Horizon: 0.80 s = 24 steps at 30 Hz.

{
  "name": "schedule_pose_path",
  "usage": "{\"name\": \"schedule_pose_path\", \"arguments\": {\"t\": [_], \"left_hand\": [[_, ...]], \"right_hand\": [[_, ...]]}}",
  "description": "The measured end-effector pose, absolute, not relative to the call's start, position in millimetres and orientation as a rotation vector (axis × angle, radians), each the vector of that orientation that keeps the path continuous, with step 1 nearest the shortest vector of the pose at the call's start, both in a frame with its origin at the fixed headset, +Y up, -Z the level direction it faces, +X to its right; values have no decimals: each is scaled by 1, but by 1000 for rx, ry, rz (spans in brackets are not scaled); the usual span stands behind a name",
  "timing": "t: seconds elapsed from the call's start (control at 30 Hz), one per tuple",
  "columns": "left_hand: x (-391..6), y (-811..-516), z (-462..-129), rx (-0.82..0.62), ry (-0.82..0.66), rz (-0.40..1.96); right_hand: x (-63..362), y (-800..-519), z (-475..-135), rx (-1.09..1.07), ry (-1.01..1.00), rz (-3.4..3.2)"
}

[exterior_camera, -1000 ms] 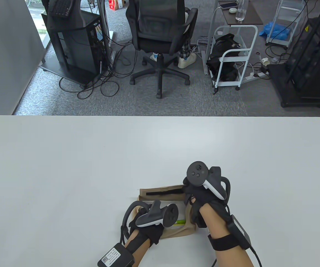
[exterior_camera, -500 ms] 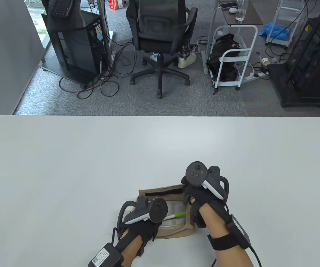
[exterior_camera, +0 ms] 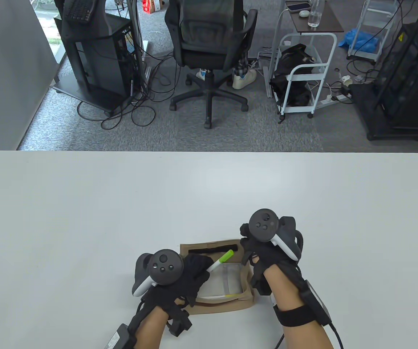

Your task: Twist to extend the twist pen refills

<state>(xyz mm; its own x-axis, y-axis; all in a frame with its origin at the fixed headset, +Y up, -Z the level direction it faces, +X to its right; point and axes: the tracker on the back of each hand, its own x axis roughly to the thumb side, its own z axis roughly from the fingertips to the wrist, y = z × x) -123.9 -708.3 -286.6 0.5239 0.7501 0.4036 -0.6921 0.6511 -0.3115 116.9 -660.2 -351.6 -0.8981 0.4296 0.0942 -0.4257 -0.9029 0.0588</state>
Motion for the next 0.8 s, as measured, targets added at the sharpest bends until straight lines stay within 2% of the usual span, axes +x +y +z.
{"name": "schedule_pose_path", "arguments": {"t": [0.2, 0.37, 0.53, 0.8], "left_hand": [[-129, -699, -283, -85, -613, 1112], [-129, -696, -281, -77, -650, 1216], [-128, -696, -280, -92, -669, 1280], [-123, -700, -281, -149, -696, 1313]], "right_hand": [[118, -610, -326, 330, -135, 2450], [118, -583, -306, 573, -113, 2095], [114, -583, -304, 724, 46, 1808], [96, -610, -319, 841, 314, 1542]]}}
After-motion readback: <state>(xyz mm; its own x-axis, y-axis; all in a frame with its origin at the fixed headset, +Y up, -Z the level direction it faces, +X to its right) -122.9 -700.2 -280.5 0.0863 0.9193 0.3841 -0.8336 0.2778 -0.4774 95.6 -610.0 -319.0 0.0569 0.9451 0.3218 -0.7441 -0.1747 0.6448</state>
